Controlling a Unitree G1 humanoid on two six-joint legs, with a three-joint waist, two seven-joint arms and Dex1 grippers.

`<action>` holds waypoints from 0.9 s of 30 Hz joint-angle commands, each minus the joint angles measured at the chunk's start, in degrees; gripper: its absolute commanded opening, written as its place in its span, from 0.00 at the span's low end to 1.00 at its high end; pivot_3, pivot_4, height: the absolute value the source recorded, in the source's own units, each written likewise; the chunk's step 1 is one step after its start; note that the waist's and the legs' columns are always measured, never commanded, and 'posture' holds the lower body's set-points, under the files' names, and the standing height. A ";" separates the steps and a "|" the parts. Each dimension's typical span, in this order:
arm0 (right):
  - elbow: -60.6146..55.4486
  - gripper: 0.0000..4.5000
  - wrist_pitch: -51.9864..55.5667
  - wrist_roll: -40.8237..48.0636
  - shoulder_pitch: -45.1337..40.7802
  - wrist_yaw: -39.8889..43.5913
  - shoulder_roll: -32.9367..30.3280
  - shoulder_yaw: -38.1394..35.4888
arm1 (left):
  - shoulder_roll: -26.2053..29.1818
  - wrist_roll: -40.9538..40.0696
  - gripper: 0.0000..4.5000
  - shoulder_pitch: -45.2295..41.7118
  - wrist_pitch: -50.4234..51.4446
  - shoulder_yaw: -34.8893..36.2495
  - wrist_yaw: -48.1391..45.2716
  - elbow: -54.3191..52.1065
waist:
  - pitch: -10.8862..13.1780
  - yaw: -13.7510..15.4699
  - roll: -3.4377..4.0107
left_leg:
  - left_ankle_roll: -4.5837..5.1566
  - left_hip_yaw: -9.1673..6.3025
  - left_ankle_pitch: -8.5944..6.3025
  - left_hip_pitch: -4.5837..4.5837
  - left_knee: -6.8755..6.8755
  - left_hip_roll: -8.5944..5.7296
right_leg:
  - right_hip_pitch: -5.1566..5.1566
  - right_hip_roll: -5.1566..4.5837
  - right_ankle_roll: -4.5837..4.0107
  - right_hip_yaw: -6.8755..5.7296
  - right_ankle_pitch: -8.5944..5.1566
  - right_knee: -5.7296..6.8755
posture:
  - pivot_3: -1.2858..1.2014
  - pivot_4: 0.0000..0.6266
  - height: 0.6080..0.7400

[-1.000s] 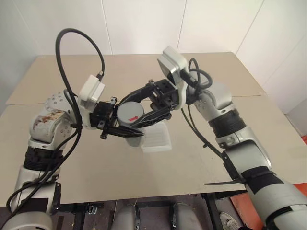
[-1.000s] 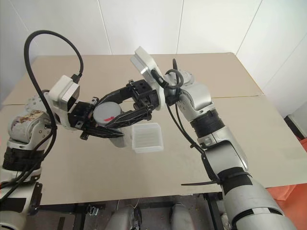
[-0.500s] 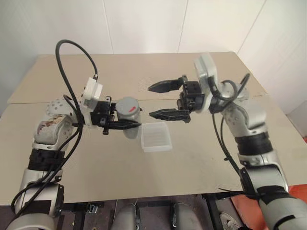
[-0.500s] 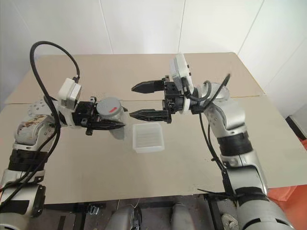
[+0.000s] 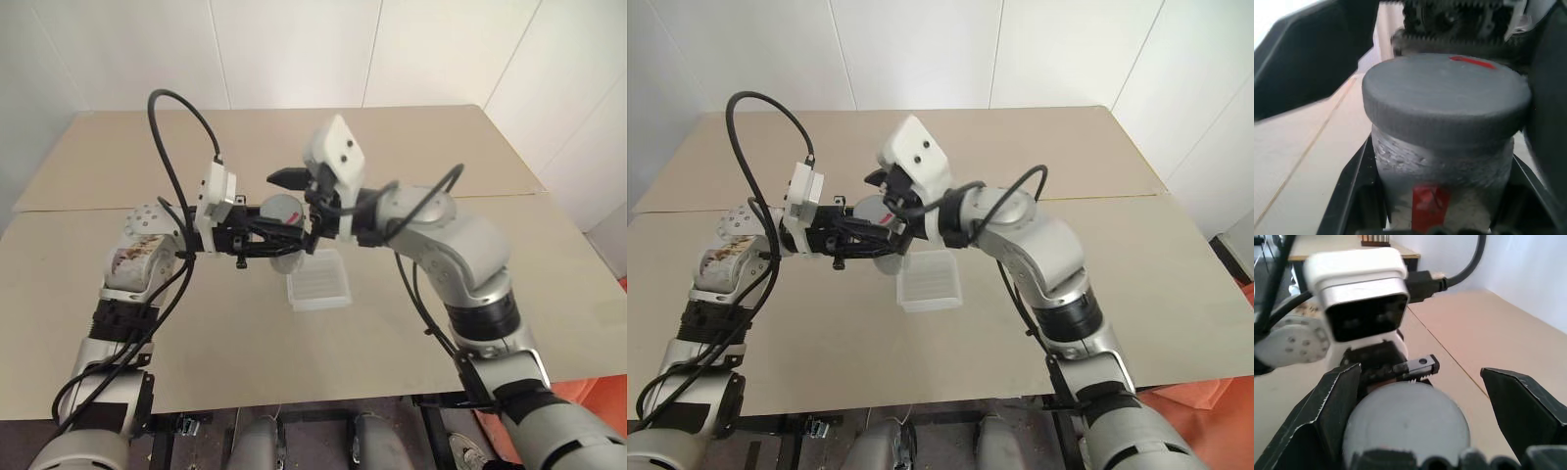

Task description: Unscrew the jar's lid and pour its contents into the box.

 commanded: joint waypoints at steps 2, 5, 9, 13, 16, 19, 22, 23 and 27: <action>0.58 0.99 -0.44 -0.73 -0.38 -0.13 -2.26 -3.63 | 1.86 -1.65 0.45 -0.82 0.41 2.03 -0.94 -2.38 | 0.00 0.05 0.00 | 0.01 -0.02 0.00 -0.05 0.01 0.00 | 0.00 0.00 0.00 -0.02 0.00 -0.04 | 0.52 0.24 1.00; 0.14 0.99 -0.90 -0.08 1.10 1.40 -5.12 -5.75 | 3.85 -2.88 0.45 0.30 1.53 3.41 -1.69 -3.32 | 0.00 0.02 0.00 | 0.02 -0.02 -0.01 -0.07 0.02 0.00 | 0.00 0.00 0.00 -0.03 0.00 -0.07 | 0.52 0.24 1.00; -0.26 0.99 -1.76 1.00 2.70 3.22 -9.05 -8.22 | 6.43 -4.16 0.45 2.06 2.99 5.21 -2.31 -4.38 | 0.00 -0.03 0.00 | 0.03 -0.02 -0.02 -0.07 0.01 0.01 | -0.02 0.00 0.00 -0.03 0.00 -0.08 | 0.52 0.24 1.00; -0.69 0.99 -2.26 2.07 3.58 4.42 -11.15 -9.79 | 7.80 -4.73 0.45 3.08 3.52 6.03 -2.54 -5.06 | 0.00 0.23 0.00 | 0.04 -0.01 -0.02 -0.10 0.02 0.01 | 0.00 -0.01 0.00 -0.05 0.00 -0.10 | 0.52 0.24 1.00; -1.79 0.99 -2.62 2.68 4.24 5.72 -11.69 -9.93 | 7.93 -4.84 0.45 3.31 3.69 6.08 -2.26 -5.39 | 0.00 0.07 0.00 | 0.03 -0.02 -0.02 -0.10 0.00 0.04 | -0.02 0.01 0.00 -0.06 0.00 -0.10 | 0.52 0.24 1.00; -4.72 0.99 -2.79 4.12 5.18 8.13 -12.04 -9.46 | 6.65 -4.19 0.45 2.83 3.33 5.56 -0.75 -5.06 | 0.00 -0.09 0.00 | 0.03 -0.01 -0.02 -0.10 0.00 0.03 | -0.02 0.01 0.00 -0.03 0.00 -0.10 | 0.52 0.24 1.00; -7.66 0.99 -1.65 6.70 5.23 9.81 -11.33 -9.64 | 5.03 -3.48 0.45 2.16 3.05 4.96 0.86 -4.53 | 0.00 0.01 0.00 | 0.03 -0.02 -0.02 -0.11 0.01 0.03 | -0.02 0.01 0.00 -0.04 0.00 -0.10 | 0.52 0.24 1.00; -8.96 0.99 -1.17 7.89 4.90 9.95 -10.56 -9.34 | 4.17 -3.03 0.45 1.70 2.79 4.51 1.39 -4.04 | 0.00 0.02 0.00 | 0.04 -0.02 -0.02 -0.11 0.01 0.03 | -0.02 0.01 0.00 -0.04 0.00 -0.09 | 0.52 0.24 1.00; -10.54 0.99 -0.38 7.53 2.80 7.12 -7.26 -6.68 | 1.74 -2.13 0.45 0.42 2.00 3.16 1.74 -2.59 | 0.00 -0.02 0.00 | 0.03 -0.03 -0.02 -0.10 0.04 0.02 | -0.02 0.01 0.00 -0.04 0.00 -0.05 | 0.52 0.24 1.00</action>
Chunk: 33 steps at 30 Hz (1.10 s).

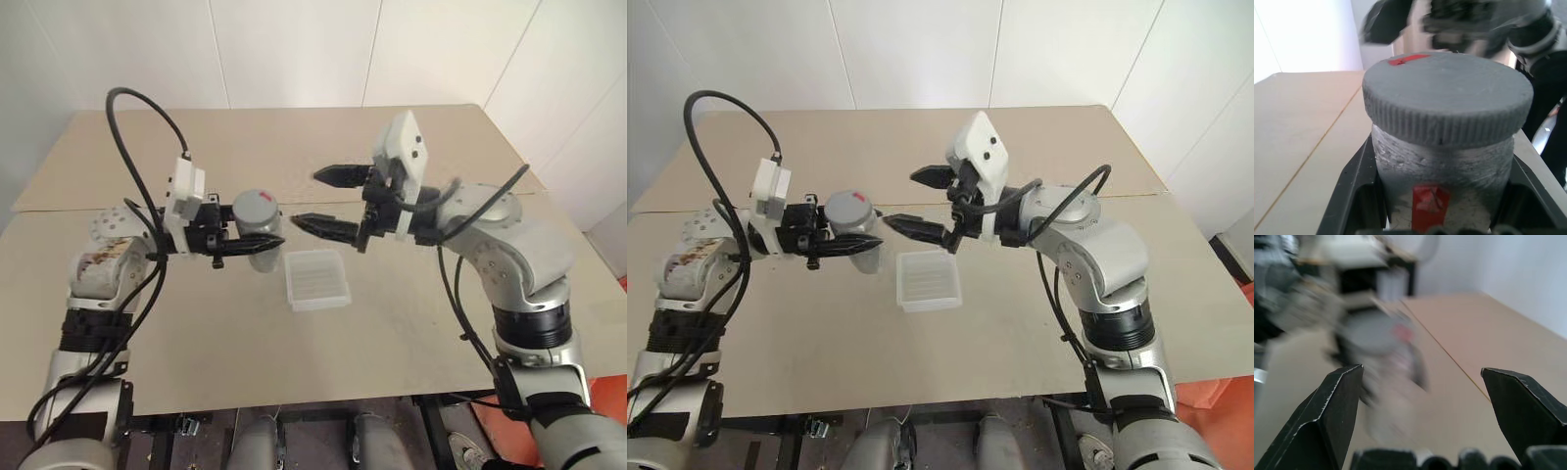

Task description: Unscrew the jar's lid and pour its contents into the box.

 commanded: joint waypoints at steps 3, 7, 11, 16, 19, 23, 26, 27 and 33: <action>0.37 0.99 0.30 -2.74 -4.66 -5.68 4.54 3.34 | -1.92 0.81 0.45 -3.27 -2.07 -1.14 -0.05 1.47 | 0.00 -0.05 0.00 | -0.01 0.00 0.00 0.00 0.02 -0.01 | 0.00 0.00 0.00 0.00 0.00 0.03 | 0.52 0.24 1.00; 4.02 0.99 0.32 -6.08 -6.38 -9.08 6.97 5.28 | -2.61 0.98 0.45 -4.03 -2.53 -1.47 -0.59 2.07 | 0.00 -0.07 0.00 | -0.03 0.00 0.02 0.01 0.02 -0.01 | -0.03 0.00 0.00 0.00 0.00 0.08 | 0.52 0.24 1.00; 6.56 0.99 -0.12 -7.54 -6.35 -9.53 7.21 5.24 | -2.40 0.97 0.45 -3.88 -2.37 -1.12 -0.80 1.67 | 0.00 0.08 0.00 | -0.03 0.01 0.02 -0.02 0.04 -0.03 | -0.03 0.00 0.00 0.01 0.00 0.06 | 0.52 0.24 1.00; 5.74 0.99 0.98 -6.46 -5.40 -8.78 5.04 2.55 | -0.87 0.72 0.45 -3.15 -2.05 -0.10 -1.11 1.05 | 0.00 -0.02 0.00 | -0.03 0.00 0.02 -0.02 0.05 -0.01 | -0.03 0.00 0.00 0.00 0.00 0.06 | 0.52 0.24 1.00; 4.57 0.99 1.35 -5.14 -4.64 -8.08 2.94 0.76 | 0.20 0.40 0.45 -2.61 -1.93 0.48 -1.35 0.91 | 0.00 -0.02 0.00 | -0.02 -0.01 0.02 -0.02 0.04 -0.01 | -0.03 0.00 0.00 0.00 0.00 0.07 | 0.52 0.24 1.00; 3.49 0.99 1.38 -3.87 -3.56 -7.28 0.45 -0.52 | 1.01 0.16 0.45 -2.06 -1.83 0.75 -1.35 0.62 | 0.00 0.06 0.00 | -0.02 -0.01 0.01 -0.02 0.04 -0.01 | -0.03 0.00 0.00 0.00 0.00 0.06 | 0.52 0.24 1.00; 2.74 0.99 1.22 -3.10 -2.83 -6.90 -0.95 -0.88 | 1.32 0.04 0.45 -1.83 -1.76 0.85 -1.31 0.36 | 0.00 0.08 0.00 | -0.02 -0.01 0.01 -0.02 0.04 -0.01 | -0.03 0.00 0.00 0.00 0.00 0.06 | 0.52 0.24 1.00; 2.50 0.99 1.18 -2.92 -2.64 -6.75 -1.26 -0.98 | 1.40 0.01 0.45 -1.79 -1.74 0.87 -1.32 0.28 | 0.00 0.13 0.00 | -0.01 0.00 0.01 -0.02 0.05 -0.01 | -0.02 0.00 0.00 0.00 0.00 0.06 | 0.52 0.24 1.00; 0.53 0.99 0.58 -1.63 -1.12 -5.02 -2.48 -1.24 | 1.64 -0.12 0.45 -1.65 -1.66 0.84 -1.34 0.07 | 0.00 -0.08 0.00 | -0.01 0.00 0.01 -0.02 0.04 -0.01 | -0.03 0.00 0.00 0.01 0.00 0.06 | 0.52 0.24 1.00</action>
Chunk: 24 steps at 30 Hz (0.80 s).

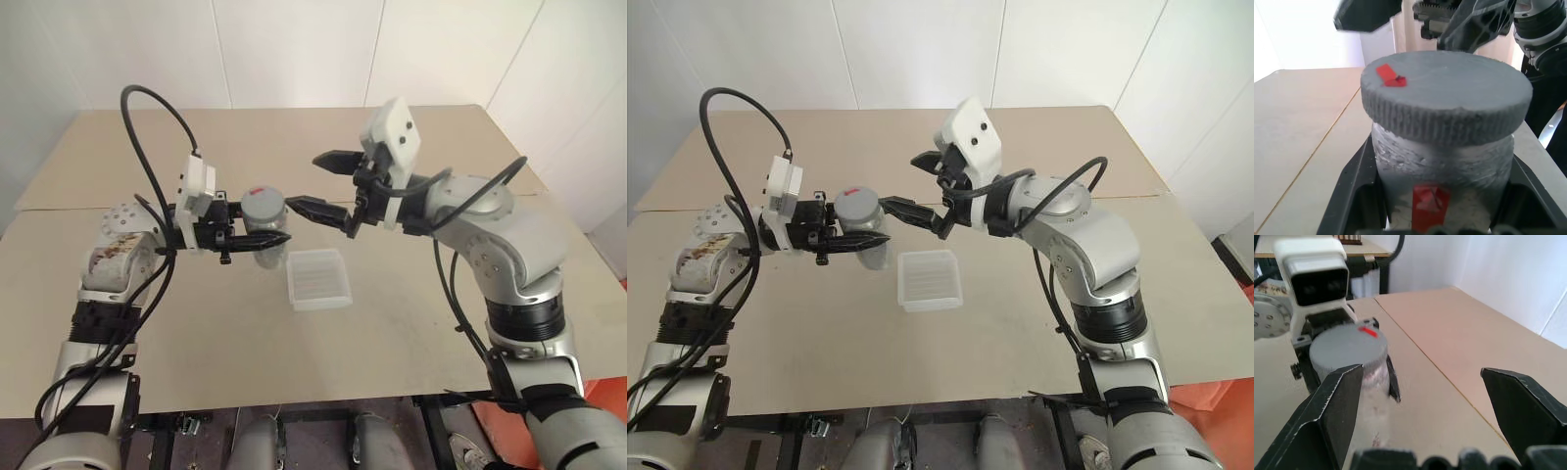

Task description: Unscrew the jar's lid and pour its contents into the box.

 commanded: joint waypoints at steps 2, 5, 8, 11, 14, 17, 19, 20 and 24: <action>-3.88 0.99 -1.03 1.85 0.84 2.37 -1.13 -1.39 | 0.47 -1.26 0.45 -0.44 -0.58 1.54 -0.27 -1.86 | 0.00 0.05 0.00 | 0.00 0.00 0.00 0.00 0.00 0.00 | 0.00 0.00 0.00 -0.01 0.00 0.00 | 0.52 0.24 1.00; -5.86 0.99 -1.04 3.89 1.21 3.90 -0.85 -1.88 | 0.26 -1.09 0.45 -0.56 -0.64 1.34 -0.16 -1.64 | 0.00 0.08 0.00 | 0.00 -0.01 0.00 0.00 0.00 0.00 | 0.00 0.00 0.00 0.00 0.00 -0.01 | 0.52 0.24 1.00; -6.98 0.99 -0.95 4.64 0.21 3.21 0.73 -0.91 | -0.27 -0.81 0.45 -0.55 -0.83 0.73 -0.11 -1.68 | 0.00 0.04 0.00 | 0.00 -0.01 0.00 0.00 0.01 0.00 | 0.00 0.00 0.00 0.00 0.00 0.00 | 0.52 0.24 1.00; -5.59 0.99 -2.58 1.48 -1.13 1.78 3.00 2.61 | -0.95 -0.96 0.45 -0.78 -0.73 0.28 -0.36 -1.75 | 0.00 0.00 0.00 | 0.00 -0.01 0.00 0.01 0.01 0.00 | 0.00 0.00 0.00 0.00 0.00 0.03 | 0.52 0.24 1.00; -2.21 0.99 -3.88 -2.15 -3.08 0.07 5.75 5.91 | -1.43 -0.85 0.45 -1.29 -0.81 0.15 -0.51 -1.43 | 0.00 -0.01 0.00 | 0.00 -0.01 0.00 0.01 0.03 -0.01 | 0.00 0.00 0.00 0.00 0.00 0.06 | 0.52 0.24 1.00; 1.19 0.99 -4.97 -4.75 -4.31 -1.01 8.09 7.38 | -1.80 -0.80 0.45 -1.58 -0.83 0.11 -0.57 -1.38 | 0.00 -0.01 0.00 | -0.01 0.00 0.01 0.01 0.05 -0.01 | -0.01 0.00 0.00 0.00 0.00 0.08 | 0.52 0.24 1.00; 3.26 0.99 -5.57 -5.82 -4.88 -1.16 8.90 7.33 | -1.81 -0.90 0.45 -1.50 -0.74 0.25 -0.62 -1.63 | 0.00 0.04 0.00 | -0.02 0.00 0.01 0.01 0.05 -0.01 | -0.01 0.00 0.00 0.00 0.00 0.08 | 0.52 0.24 1.00; 4.00 0.99 -5.85 -6.23 -5.03 -1.07 9.14 7.21 | -1.81 -0.93 0.45 -1.44 -0.70 0.31 -0.61 -1.76 | 0.00 0.11 0.00 | -0.02 0.00 0.01 0.01 0.05 -0.02 | -0.01 0.00 0.00 0.00 0.00 0.09 | 0.52 0.24 1.00; 5.73 0.99 -6.19 -6.62 -4.83 -0.39 8.72 5.76 | -1.27 -1.15 0.45 -0.82 -0.64 0.78 -0.66 -2.35 | 0.00 0.07 0.00 | -0.01 0.00 0.01 -0.01 0.06 -0.01 | -0.01 0.00 0.00 0.00 0.00 0.07 | 0.52 0.24 1.00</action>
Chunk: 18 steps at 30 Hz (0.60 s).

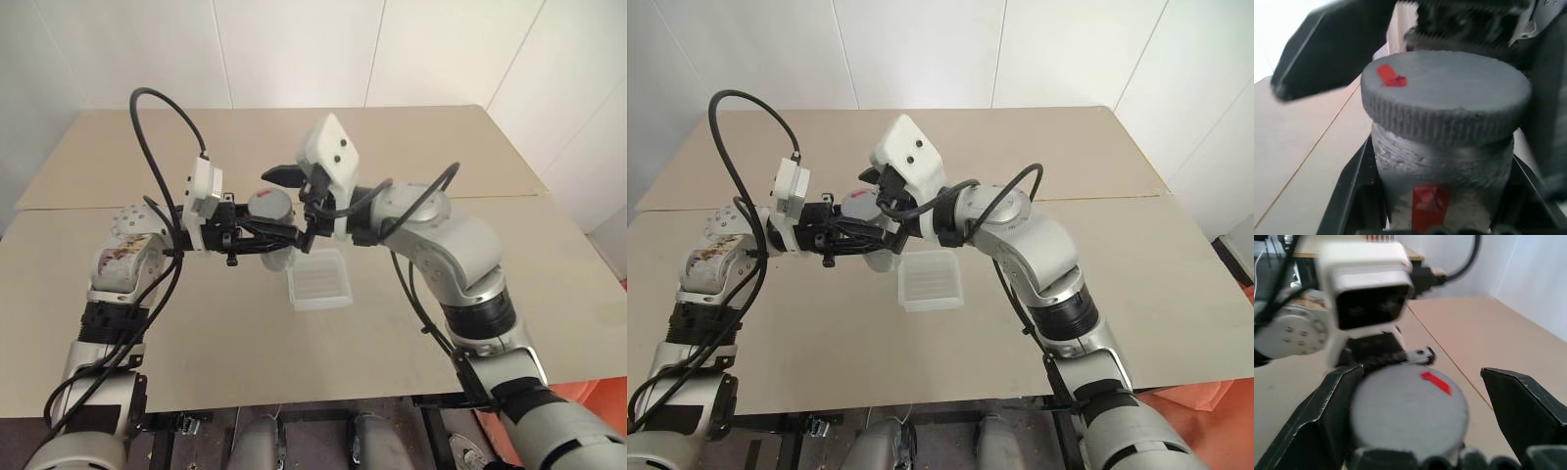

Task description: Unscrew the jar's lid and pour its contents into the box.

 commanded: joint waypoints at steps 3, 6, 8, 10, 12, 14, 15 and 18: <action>-0.89 0.99 -1.24 0.41 -0.69 1.02 -2.36 -4.72 | 1.27 -1.30 0.45 -0.34 -0.58 1.79 -0.40 -2.48 | 0.00 -0.10 0.00 | 0.00 0.00 0.00 0.00 0.00 0.01 | -0.01 0.00 0.00 -0.01 0.00 0.01 | 0.52 0.24 1.00; -2.16 0.99 -0.95 1.37 0.31 1.80 -4.16 -6.08 | 1.72 -1.39 0.45 -0.06 -0.62 2.01 -0.39 -2.52 | 0.00 -0.08 0.00 | 0.00 -0.01 0.00 0.00 0.00 0.01 | -0.01 0.00 0.00 0.00 0.00 0.01 | 0.52 0.24 1.00; -3.37 0.99 -0.79 1.97 1.40 2.33 -5.59 -6.85 | 2.00 -1.40 0.45 0.15 -0.69 2.06 -0.43 -2.58 | 0.00 0.02 0.00 | 0.00 -0.01 0.00 0.01 -0.01 0.01 | 0.00 0.00 0.00 0.00 0.00 0.00 | 0.52 0.24 1.00; -4.26 0.99 -0.51 2.55 2.15 2.52 -6.56 -7.41 | 2.13 -1.41 0.45 0.20 -0.69 2.06 -0.43 -2.61 | 0.00 -0.03 0.00 | 0.01 -0.01 -0.01 0.00 0.00 0.00 | 0.00 0.00 0.00 0.00 0.00 0.00 | 0.52 0.24 1.00; -5.13 0.99 -0.43 3.08 2.81 2.65 -7.37 -7.73 | 2.25 -1.48 0.45 0.20 -0.65 2.03 -0.50 -2.64 | 0.00 -0.02 0.00 | 0.01 -0.01 0.00 0.00 0.00 0.01 | 0.00 0.00 0.00 0.00 0.00 0.00 | 0.52 0.24 1.00; -5.83 0.99 -0.34 3.57 3.34 2.77 -7.92 -7.97 | 2.30 -1.45 0.45 0.17 -0.66 1.96 -0.53 -2.64 | 0.00 -0.02 0.00 | 0.01 -0.01 0.00 0.00 0.00 0.01 | 0.00 0.00 0.00 0.00 0.00 0.01 | 0.52 0.24 1.00; -6.17 0.99 -0.37 3.77 3.59 3.01 -8.19 -8.00 | 2.32 -1.44 0.45 0.15 -0.66 1.94 -0.58 -2.66 | 0.00 -0.02 0.00 | 0.01 -0.01 0.00 0.00 0.00 0.01 | 0.00 0.00 0.00 0.00 0.00 0.01 | 0.52 0.24 1.00; -7.27 0.99 -0.53 4.43 4.31 4.20 -8.88 -7.82 | 2.30 -1.37 0.45 -0.01 -0.62 1.93 -0.77 -2.53 | 0.00 -0.01 0.00 | 0.01 0.00 0.00 0.00 0.00 0.01 | 0.00 0.00 0.00 0.00 0.00 0.00 | 0.52 0.24 1.00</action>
